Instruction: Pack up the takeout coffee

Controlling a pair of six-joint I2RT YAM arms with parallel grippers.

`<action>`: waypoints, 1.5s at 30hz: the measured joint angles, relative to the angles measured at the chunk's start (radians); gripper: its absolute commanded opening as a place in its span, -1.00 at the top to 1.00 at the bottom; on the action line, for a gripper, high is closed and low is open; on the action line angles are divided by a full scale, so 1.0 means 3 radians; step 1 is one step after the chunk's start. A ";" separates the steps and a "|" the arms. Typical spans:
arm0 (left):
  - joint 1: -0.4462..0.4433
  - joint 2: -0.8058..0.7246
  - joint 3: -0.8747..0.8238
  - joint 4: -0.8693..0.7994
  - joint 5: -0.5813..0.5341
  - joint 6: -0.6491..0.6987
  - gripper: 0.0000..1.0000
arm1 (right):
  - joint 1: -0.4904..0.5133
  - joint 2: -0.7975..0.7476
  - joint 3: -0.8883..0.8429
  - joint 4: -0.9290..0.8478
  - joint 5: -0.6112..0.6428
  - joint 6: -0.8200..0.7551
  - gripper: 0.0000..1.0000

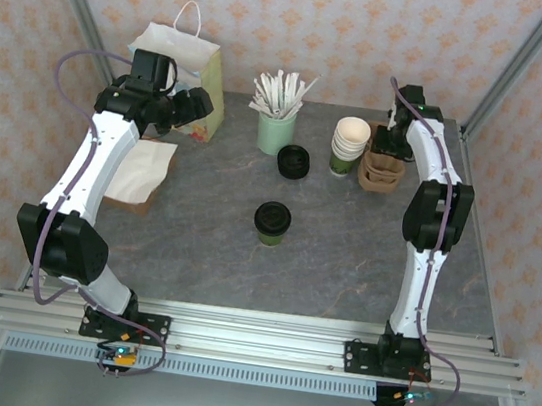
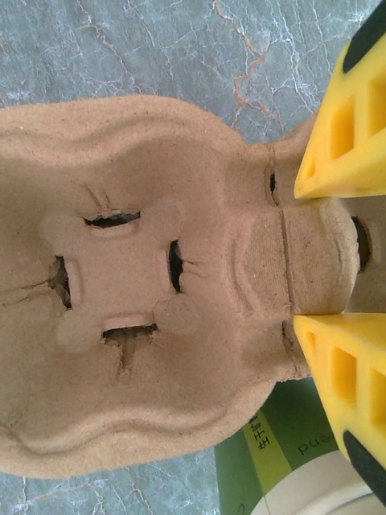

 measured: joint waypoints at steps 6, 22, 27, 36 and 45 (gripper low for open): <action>0.0000 0.0000 0.0000 0.0000 0.0003 0.0001 -0.63 | 0.0000 0.0003 0.0111 -0.0034 0.0003 0.0000 0.32; 0.0000 0.0000 0.0000 0.0000 0.0022 0.0001 -0.63 | 0.0000 -0.0225 0.0178 -0.0149 0.0210 0.0001 0.35; 0.0000 0.0000 0.0000 0.0000 0.0036 0.0001 -0.63 | 0.0000 -0.0495 0.0123 -0.0146 0.0263 0.0015 0.35; -0.0018 -0.0181 -0.0122 0.0004 0.0092 0.0000 -0.64 | 0.0076 -0.1857 -0.1217 0.0090 0.0298 0.0209 0.34; -0.0179 -0.0512 -0.0262 0.0001 0.0095 0.0001 -0.64 | 0.1044 -0.3577 -0.3352 0.0562 0.0332 0.0613 0.33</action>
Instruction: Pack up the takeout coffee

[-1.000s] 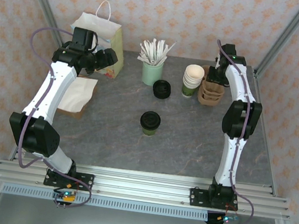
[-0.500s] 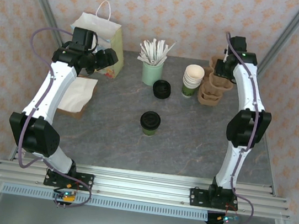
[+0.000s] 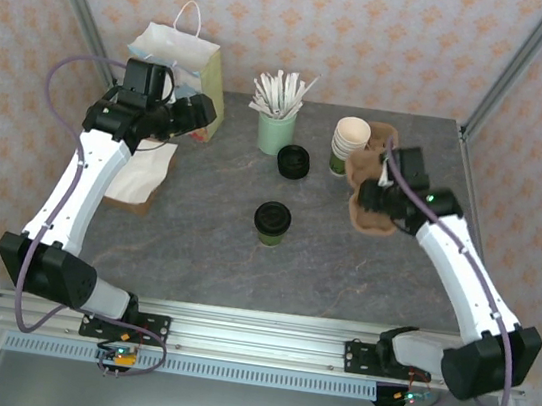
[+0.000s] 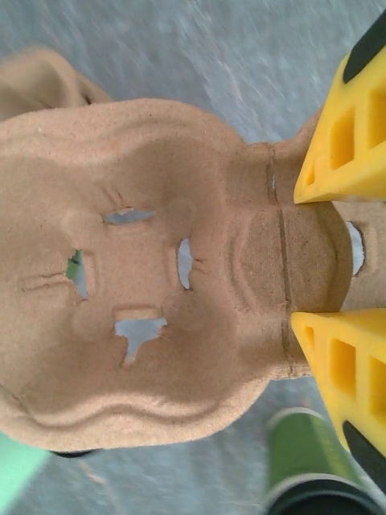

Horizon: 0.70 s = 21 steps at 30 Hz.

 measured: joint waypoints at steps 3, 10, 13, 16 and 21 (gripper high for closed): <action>-0.0041 -0.0022 -0.0013 -0.0001 -0.0003 0.0000 -0.64 | 0.0294 -0.0038 -0.0523 0.0239 0.0034 0.0183 0.32; -0.0106 -0.0031 -0.0050 -0.0010 -0.0014 0.0000 -0.64 | 0.0633 0.0231 -0.1124 0.0828 0.0154 0.0448 0.31; -0.0120 -0.0031 -0.0050 -0.0010 -0.0017 0.0000 -0.64 | 0.0711 0.0376 -0.1193 0.1055 0.0195 0.0530 0.28; -0.0122 -0.0031 -0.0050 -0.0011 -0.0017 0.0000 -0.63 | 0.0771 0.0505 -0.1219 0.1197 0.0216 0.0580 0.23; -0.0126 -0.0031 -0.0050 -0.0011 -0.0025 0.0003 -0.64 | 0.0788 0.0593 -0.1230 0.1244 0.0235 0.0614 0.13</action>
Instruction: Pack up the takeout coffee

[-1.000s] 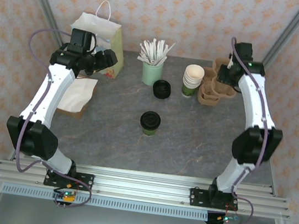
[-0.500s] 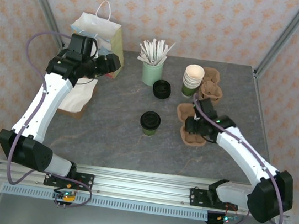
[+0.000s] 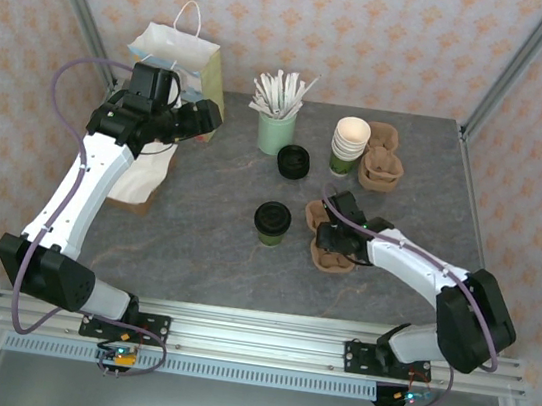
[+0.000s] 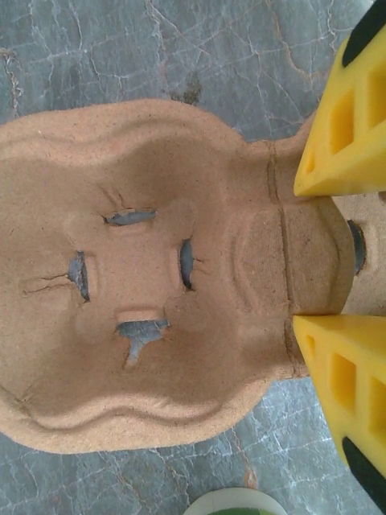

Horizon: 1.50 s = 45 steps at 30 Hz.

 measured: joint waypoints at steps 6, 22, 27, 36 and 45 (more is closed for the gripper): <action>0.0000 0.0000 0.0000 0.0000 -0.0001 0.0037 -0.64 | 0.0001 0.0078 0.0067 -0.0111 0.0008 -0.0014 0.06; 0.0000 0.0000 0.0000 -0.0001 -0.0003 0.0060 -0.64 | 0.0001 0.0505 0.0544 -0.0626 -0.0027 -0.0210 -0.04; 0.0000 0.0000 0.0000 -0.0003 -0.0013 0.0061 -0.64 | 0.0001 0.0618 0.0642 -0.0710 -0.0061 -0.0266 -0.01; 0.0000 0.0000 0.0000 -0.0003 -0.0014 0.0062 -0.64 | 0.0000 0.0701 0.0729 -0.0804 -0.0061 -0.0328 0.10; 0.0000 0.0000 0.0000 -0.0004 -0.0015 0.0086 -0.64 | 0.0000 0.0711 0.0810 -0.0842 -0.0060 -0.0390 0.22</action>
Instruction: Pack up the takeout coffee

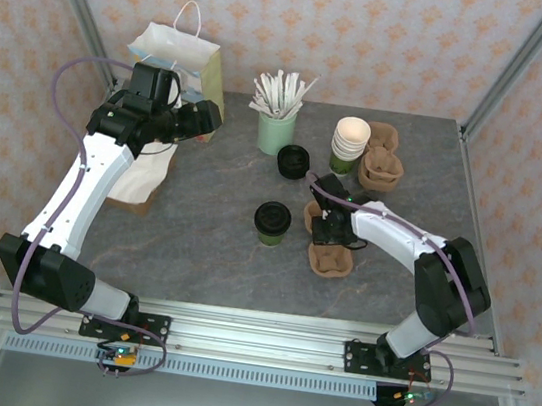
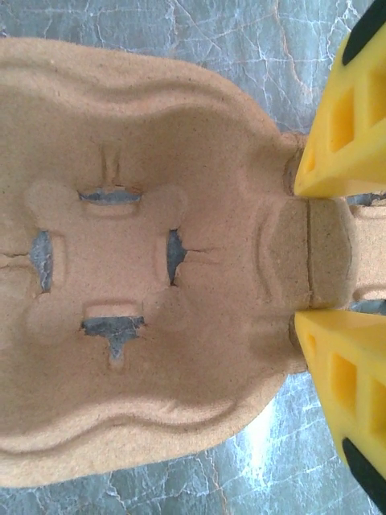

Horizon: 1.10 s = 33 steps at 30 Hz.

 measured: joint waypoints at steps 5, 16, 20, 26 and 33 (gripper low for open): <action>0.0000 0.0000 0.0000 -0.0003 0.0000 0.0001 -0.64 | 0.0000 0.0033 0.0006 -0.0011 0.0000 -0.0024 0.17; 0.0000 0.0000 0.0000 -0.0011 0.0000 0.0001 -0.64 | -0.0003 0.0043 0.0006 -0.0013 0.0000 -0.0029 0.16; 0.0000 0.0000 0.0000 -0.0011 0.0000 0.0003 -0.64 | -0.0009 0.0056 0.0006 -0.0013 0.0000 -0.0041 0.23; 0.0000 0.0000 0.0000 -0.0017 -0.0011 0.0041 -0.64 | -0.0009 0.0061 0.0025 -0.0039 0.0001 -0.0041 0.30; 0.0000 0.0000 0.0000 -0.0024 -0.0075 0.0062 -0.64 | -0.0009 -0.0033 0.0034 -0.0134 0.0004 -0.0037 0.35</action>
